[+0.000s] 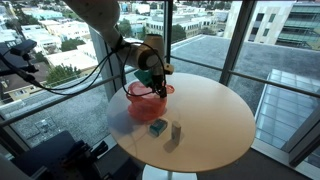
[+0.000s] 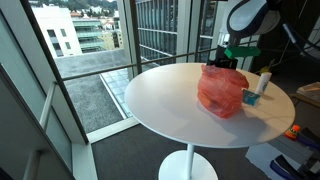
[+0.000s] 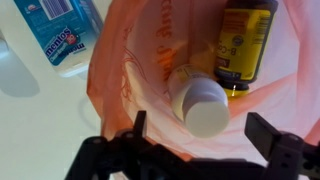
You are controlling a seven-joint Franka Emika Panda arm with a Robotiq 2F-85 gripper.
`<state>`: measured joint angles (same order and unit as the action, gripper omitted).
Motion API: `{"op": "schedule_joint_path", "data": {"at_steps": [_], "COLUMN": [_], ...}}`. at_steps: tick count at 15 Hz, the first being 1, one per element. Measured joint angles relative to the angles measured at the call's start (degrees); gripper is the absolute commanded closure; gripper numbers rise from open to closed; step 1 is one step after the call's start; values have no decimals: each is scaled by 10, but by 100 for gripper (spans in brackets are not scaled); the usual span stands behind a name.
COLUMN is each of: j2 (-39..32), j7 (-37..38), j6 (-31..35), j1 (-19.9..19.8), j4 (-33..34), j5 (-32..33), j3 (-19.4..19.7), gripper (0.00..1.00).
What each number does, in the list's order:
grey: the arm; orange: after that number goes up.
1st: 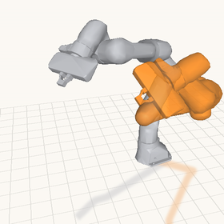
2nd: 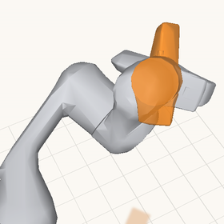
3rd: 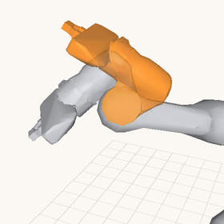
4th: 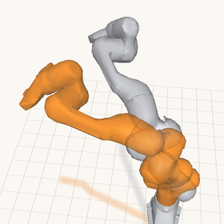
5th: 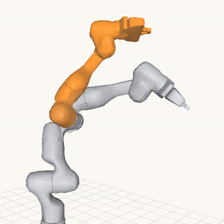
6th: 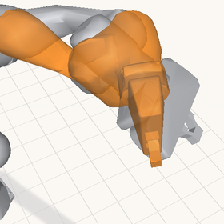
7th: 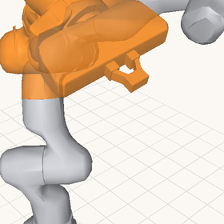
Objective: Remove the white bottle from the plastic and put it on the table
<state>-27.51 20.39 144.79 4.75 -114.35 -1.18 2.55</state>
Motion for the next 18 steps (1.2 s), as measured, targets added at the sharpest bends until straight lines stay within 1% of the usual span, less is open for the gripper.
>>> {"op": "schedule_joint_path", "data": {"at_steps": [4,5,7,9,10,12,13,18], "j2": [-12,-14,-17,-20,-22,-22,-22,-22], "j7": [8,8,9,9,9,10,12,22], "j6": [0,0,0,0,0,0,0,-1], "j1": [5,6,8,9,10,12,13,17], "j4": [9,10,10,11,12,18,21,42], "j5": [0,0,0,0,0,0,0,0], "j3": [4,5,7,8,9,9,10,11], "gripper": [0,19,34,52,59,77,81,81]}}
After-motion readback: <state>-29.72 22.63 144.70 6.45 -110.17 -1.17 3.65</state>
